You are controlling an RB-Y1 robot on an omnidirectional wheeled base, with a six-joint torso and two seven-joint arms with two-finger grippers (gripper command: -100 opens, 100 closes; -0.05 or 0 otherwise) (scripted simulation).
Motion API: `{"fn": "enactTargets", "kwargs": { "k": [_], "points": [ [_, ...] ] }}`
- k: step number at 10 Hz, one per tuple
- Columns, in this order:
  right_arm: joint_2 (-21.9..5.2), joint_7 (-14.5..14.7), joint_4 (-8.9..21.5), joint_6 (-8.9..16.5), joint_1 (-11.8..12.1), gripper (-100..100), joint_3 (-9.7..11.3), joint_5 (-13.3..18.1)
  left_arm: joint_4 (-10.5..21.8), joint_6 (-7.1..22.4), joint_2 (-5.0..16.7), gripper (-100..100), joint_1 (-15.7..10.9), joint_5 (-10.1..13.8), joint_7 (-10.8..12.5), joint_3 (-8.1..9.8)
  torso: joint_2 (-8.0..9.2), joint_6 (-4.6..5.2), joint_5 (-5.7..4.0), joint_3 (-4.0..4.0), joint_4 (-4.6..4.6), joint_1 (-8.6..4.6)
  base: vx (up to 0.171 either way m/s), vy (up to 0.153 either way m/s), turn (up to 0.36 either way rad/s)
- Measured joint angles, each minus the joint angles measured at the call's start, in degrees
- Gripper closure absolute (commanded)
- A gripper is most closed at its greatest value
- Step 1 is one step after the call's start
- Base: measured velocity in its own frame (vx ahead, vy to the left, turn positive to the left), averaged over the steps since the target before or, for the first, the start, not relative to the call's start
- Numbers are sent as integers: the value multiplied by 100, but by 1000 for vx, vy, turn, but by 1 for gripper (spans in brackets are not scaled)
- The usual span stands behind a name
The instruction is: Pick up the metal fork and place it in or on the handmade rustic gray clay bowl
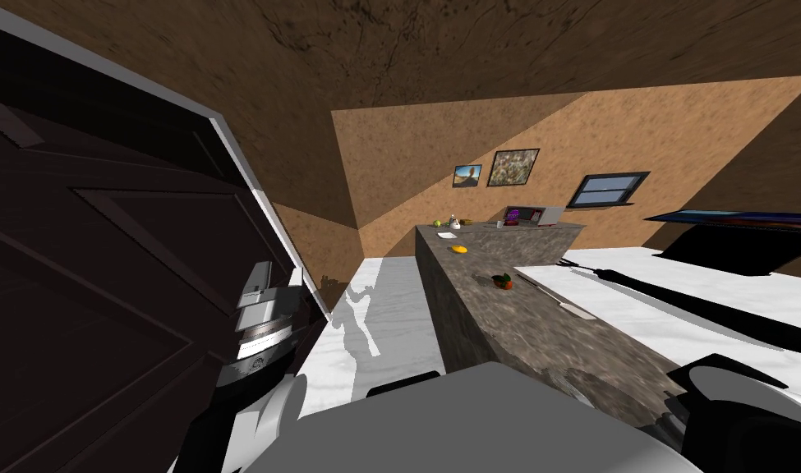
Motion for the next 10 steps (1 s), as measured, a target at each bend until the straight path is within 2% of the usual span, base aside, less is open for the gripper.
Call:
{"fn": "enactTargets", "kwargs": {
  "k": [1,3,4,5,8,10],
  "points": [
    [0,0,0,0,0,100,0,0,0,0,0,0,0,0,0,0,0,0,0,0,0,0,0,-17,-38],
    [-86,-161,-248,127,137,100,-171,-150,0,0,0,0,0,0,0,0,-2,1,3,-1,-1,-7,6,-26,-15],
    [-91,-177,-262,142,144,0,-184,-159,0,0,0,0,0,0,0,0,-2,0,0,-2,-1,-5,0,0,0],
    [-91,-175,-260,140,144,100,-182,-158,0,0,0,0,0,0,0,0,-2,0,1,-1,-1,-1,-95,31,87],
    [-213,-51,12,294,273,100,-390,-207,0,0,-1,0,-2,0,0,-1,59,11,11,32,9,35,-141,89,60],
    [-319,59,300,393,309,100,-488,-217,0,0,-1,0,-2,0,0,-1,68,13,18,37,10,52,-163,110,65]
  ]
}}
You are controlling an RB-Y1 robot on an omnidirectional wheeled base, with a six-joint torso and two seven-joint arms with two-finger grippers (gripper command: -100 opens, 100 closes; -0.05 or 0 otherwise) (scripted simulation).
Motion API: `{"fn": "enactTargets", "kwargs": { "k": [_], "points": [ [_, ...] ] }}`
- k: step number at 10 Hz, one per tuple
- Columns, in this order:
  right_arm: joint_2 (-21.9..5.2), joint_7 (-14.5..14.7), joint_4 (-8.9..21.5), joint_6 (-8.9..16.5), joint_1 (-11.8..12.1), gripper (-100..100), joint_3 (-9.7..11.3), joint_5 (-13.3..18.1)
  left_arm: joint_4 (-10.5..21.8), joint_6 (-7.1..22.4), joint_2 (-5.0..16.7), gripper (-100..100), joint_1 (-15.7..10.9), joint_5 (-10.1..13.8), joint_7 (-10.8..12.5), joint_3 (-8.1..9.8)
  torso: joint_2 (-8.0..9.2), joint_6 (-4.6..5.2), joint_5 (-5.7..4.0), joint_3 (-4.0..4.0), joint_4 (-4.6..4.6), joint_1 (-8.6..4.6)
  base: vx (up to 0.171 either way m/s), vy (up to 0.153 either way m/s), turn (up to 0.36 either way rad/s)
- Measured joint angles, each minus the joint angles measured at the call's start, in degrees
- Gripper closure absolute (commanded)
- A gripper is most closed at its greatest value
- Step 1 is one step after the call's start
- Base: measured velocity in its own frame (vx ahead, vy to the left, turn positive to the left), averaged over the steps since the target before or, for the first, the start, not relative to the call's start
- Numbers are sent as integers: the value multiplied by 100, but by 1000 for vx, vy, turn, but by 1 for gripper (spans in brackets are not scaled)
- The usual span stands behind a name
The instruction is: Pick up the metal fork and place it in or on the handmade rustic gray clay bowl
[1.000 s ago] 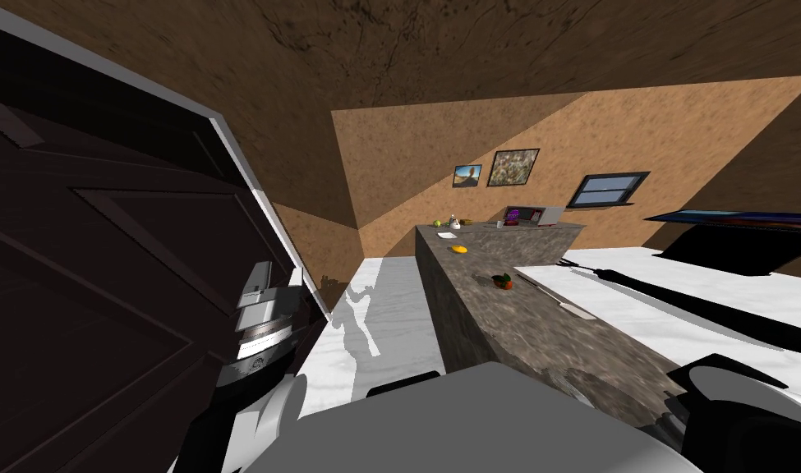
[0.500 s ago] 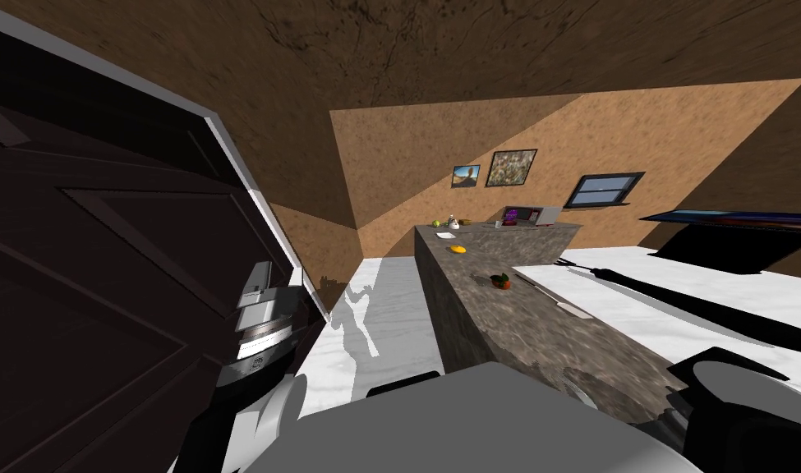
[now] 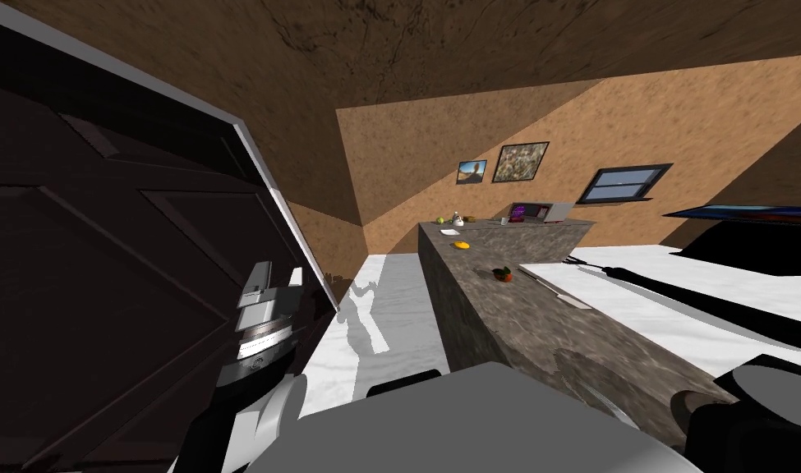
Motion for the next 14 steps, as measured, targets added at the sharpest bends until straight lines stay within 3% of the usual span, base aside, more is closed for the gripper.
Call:
{"fn": "enactTargets", "kwargs": {
  "k": [8,14],
  "points": [
    [-443,532,1125,555,476,100,-792,-161,0,0,0,0,0,0,0,0,11,0,10,7,2,19,-177,118,74],
    [-805,830,2064,916,708,100,-1332,-373,0,0,1,0,0,0,0,1,-13,-13,-2,-6,-1,-39,-144,42,131]
  ]
}}
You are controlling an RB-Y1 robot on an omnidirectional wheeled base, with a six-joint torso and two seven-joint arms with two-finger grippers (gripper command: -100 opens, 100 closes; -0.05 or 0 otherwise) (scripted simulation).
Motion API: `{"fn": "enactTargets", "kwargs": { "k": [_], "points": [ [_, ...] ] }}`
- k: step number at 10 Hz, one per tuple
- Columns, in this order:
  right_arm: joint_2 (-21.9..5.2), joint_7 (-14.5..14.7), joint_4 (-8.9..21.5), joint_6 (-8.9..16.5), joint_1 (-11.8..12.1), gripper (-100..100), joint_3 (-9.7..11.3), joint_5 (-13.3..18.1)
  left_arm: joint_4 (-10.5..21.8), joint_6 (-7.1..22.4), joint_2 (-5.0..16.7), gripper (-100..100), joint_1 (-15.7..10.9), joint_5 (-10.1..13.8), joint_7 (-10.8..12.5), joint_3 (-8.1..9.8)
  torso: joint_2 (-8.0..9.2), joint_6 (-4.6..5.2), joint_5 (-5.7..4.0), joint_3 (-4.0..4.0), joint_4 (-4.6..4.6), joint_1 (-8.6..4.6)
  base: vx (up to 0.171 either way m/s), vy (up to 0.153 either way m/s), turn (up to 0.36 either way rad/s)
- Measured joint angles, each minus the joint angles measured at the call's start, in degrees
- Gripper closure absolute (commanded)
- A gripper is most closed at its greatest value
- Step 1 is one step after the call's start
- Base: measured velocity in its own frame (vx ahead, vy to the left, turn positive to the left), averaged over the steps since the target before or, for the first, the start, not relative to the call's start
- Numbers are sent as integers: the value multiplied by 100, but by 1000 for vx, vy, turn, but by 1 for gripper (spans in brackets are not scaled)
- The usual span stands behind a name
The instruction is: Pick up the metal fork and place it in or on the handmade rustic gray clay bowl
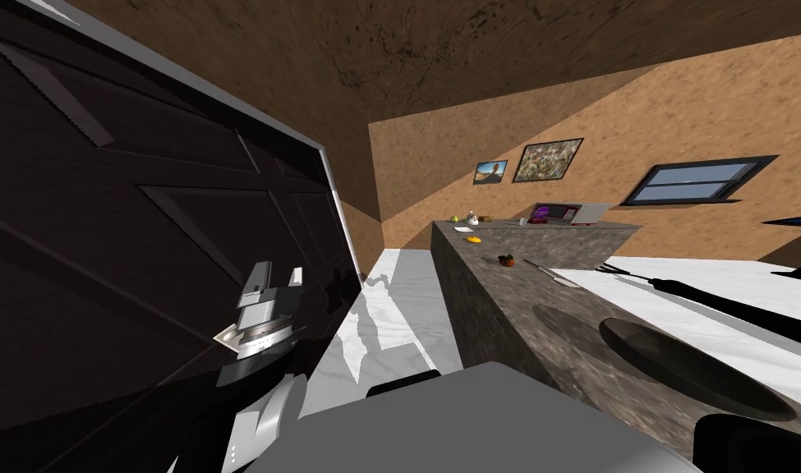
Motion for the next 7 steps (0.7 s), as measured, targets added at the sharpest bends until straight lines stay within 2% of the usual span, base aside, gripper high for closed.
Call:
{"fn": "enactTargets", "kwargs": {
  "k": [3,7],
  "points": [
    [-167,11,398,112,9,100,-175,-145,0,0,1,0,1,0,0,1,-22,-8,-8,-12,-3,-32,-94,-47,177],
    [-409,-36,963,187,-106,100,-301,-383,0,0,1,0,1,0,0,1,-33,-15,-17,-17,-3,-64,-82,-103,194]
  ]
}}
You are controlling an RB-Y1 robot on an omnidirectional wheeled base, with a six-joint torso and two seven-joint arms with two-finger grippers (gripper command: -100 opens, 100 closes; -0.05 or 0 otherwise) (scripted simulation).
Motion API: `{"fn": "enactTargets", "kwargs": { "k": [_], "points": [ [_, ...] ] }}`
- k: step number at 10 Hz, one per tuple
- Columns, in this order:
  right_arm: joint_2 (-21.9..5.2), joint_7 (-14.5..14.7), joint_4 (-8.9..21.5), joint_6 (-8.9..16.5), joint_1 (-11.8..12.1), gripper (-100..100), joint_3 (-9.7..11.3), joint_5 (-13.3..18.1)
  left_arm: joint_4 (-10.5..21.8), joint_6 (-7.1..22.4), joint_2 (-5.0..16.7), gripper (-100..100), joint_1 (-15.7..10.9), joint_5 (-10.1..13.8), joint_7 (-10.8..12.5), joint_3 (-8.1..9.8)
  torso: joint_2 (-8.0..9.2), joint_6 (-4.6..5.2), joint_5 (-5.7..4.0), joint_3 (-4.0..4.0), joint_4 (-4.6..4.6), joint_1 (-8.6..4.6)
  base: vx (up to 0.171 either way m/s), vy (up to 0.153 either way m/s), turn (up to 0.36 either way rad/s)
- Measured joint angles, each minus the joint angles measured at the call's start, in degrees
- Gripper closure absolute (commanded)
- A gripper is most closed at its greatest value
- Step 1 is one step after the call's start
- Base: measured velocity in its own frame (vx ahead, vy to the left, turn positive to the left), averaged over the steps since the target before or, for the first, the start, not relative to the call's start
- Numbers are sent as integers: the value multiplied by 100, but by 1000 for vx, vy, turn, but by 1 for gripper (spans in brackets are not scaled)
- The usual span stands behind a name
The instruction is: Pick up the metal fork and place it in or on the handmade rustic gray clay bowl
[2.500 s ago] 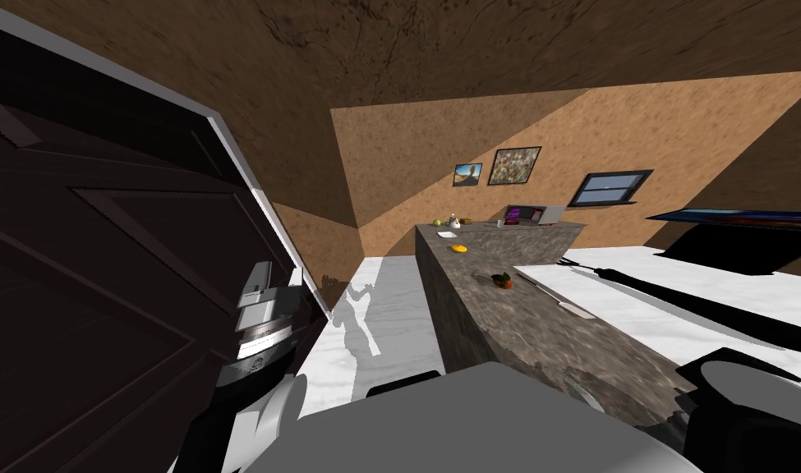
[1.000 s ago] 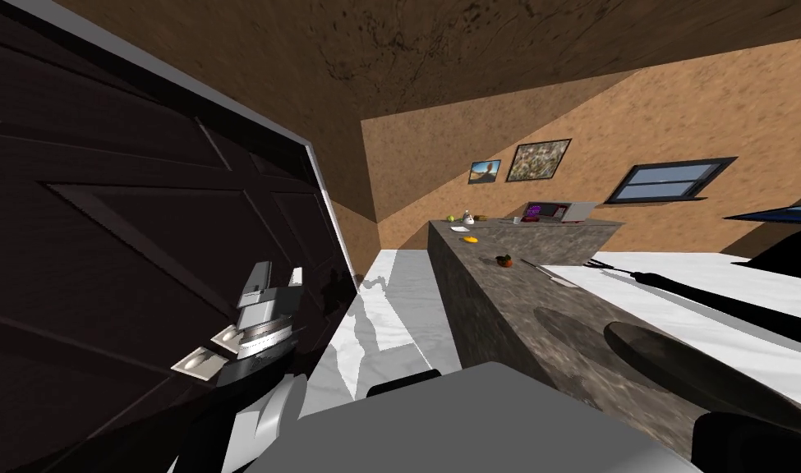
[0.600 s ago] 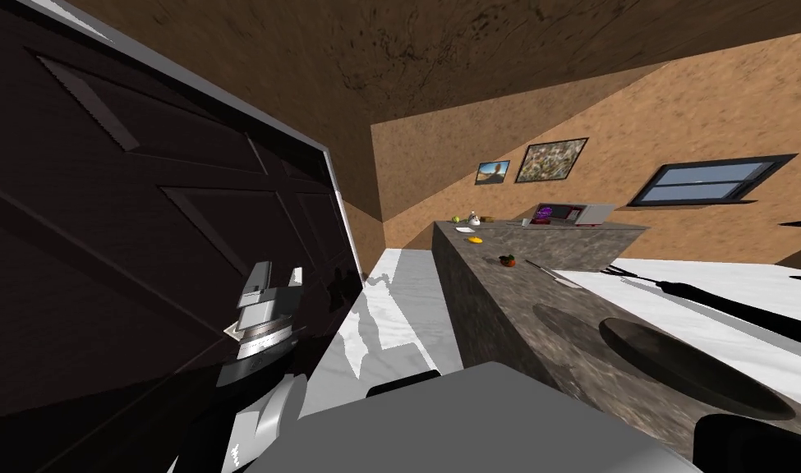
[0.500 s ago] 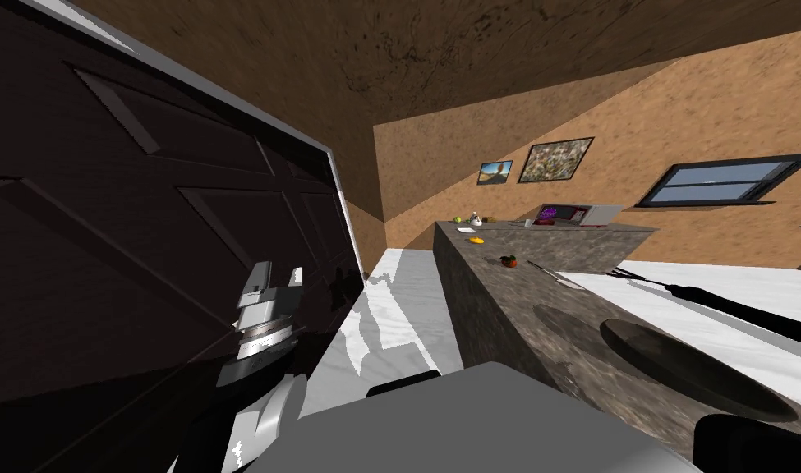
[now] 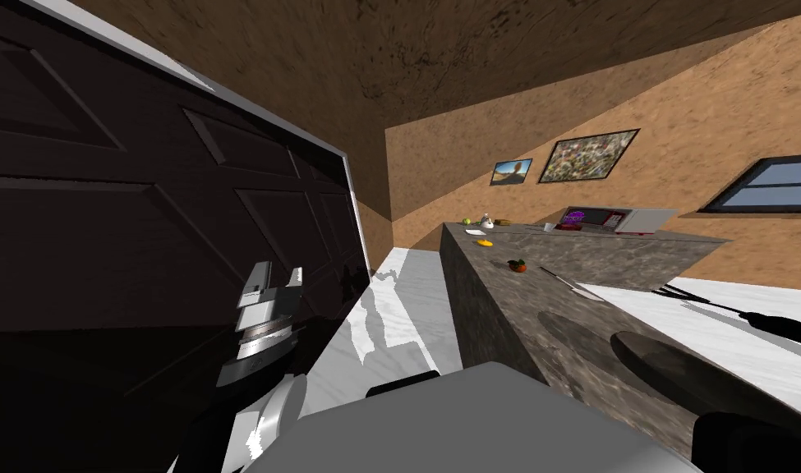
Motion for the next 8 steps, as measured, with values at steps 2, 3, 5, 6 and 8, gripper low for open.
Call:
{"fn": "enactTargets", "kwargs": {
  "k": [2,3,5,6,8],
  "points": [
    [-139,-57,285,22,-109,100,-19,-134,0,0,0,0,0,0,0,0,-9,-2,-7,-4,0,-21,-58,-154,205],
    [-189,-103,393,38,-147,100,-39,-206,0,0,1,0,0,0,0,0,-16,-7,-9,-8,-1,-30,-52,-162,274],
    [-280,-219,564,68,-225,100,-88,-356,0,0,1,0,1,0,0,1,-19,-5,-10,-9,-1,-24,-59,-132,183],
    [-341,-244,706,65,-301,100,-67,-415,0,0,0,0,1,0,0,1,-19,-4,-10,-9,-1,-20,-54,-119,191],
    [-453,-298,950,70,-415,100,-56,-537,0,0,0,0,1,0,0,1,-18,0,-7,-8,0,-11,-80,-117,198]
  ]
}}
